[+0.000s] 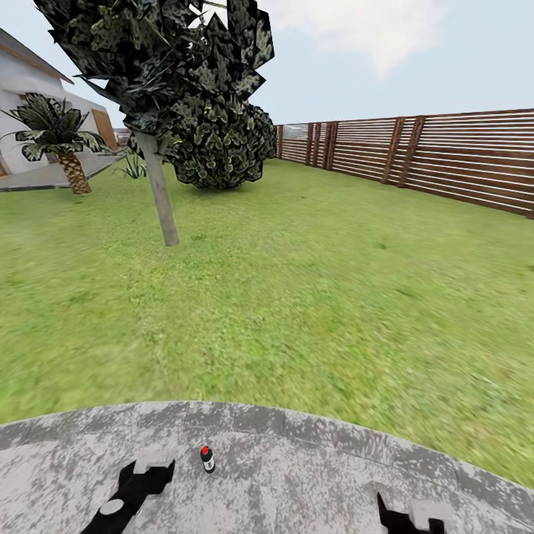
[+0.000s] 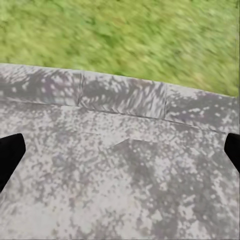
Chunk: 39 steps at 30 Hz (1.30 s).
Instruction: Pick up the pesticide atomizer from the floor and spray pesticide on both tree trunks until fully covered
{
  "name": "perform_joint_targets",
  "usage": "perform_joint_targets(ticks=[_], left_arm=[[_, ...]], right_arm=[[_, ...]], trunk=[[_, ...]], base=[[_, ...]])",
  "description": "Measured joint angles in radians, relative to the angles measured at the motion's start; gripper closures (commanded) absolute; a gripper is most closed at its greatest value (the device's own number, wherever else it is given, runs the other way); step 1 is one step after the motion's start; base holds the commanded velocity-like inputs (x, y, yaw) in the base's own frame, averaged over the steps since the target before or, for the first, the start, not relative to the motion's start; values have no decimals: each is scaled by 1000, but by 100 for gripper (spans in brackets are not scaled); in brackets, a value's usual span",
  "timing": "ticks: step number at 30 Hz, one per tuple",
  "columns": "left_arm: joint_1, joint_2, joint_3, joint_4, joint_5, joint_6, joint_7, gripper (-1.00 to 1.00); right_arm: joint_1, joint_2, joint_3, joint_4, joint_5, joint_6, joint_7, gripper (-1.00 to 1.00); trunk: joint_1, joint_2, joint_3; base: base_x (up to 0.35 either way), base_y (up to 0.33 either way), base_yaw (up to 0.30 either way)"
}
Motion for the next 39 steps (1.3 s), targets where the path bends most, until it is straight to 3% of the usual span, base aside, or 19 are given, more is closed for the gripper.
perform_joint_targets(ticks=[4, 10, 18, 32, 39], left_arm=[[-45, 2, -2, 0, -8, 0, 1, -100], [-50, 6, -4, -1, -35, -3, 1, -100], [-51, 6, -3, -12, -72, 0, 1, -100], [-52, 5, 0, -13, -74, -4, 3, -100], [-52, 4, 0, -14, -73, -6, 3, -100]], right_arm=[[-106, 0, 1, -42, 0, 66, 1, -100], [-200, -1, 2, -56, 0, 181, 8, -100], [-216, 1, 6, -56, 2, 205, 10, -100], [-217, 2, 8, -56, 3, 207, 9, -100], [-217, 2, 8, -57, 3, 207, 9, -100]], trunk=[[0, 0, 0], [0, 0, 0], [0, 0, 0], [0, 0, 0], [0, 0, 0]], base=[[0, 0, 0], [0, 0, 0], [0, 0, 0], [93, 67, -2], [137, 1, -159]])
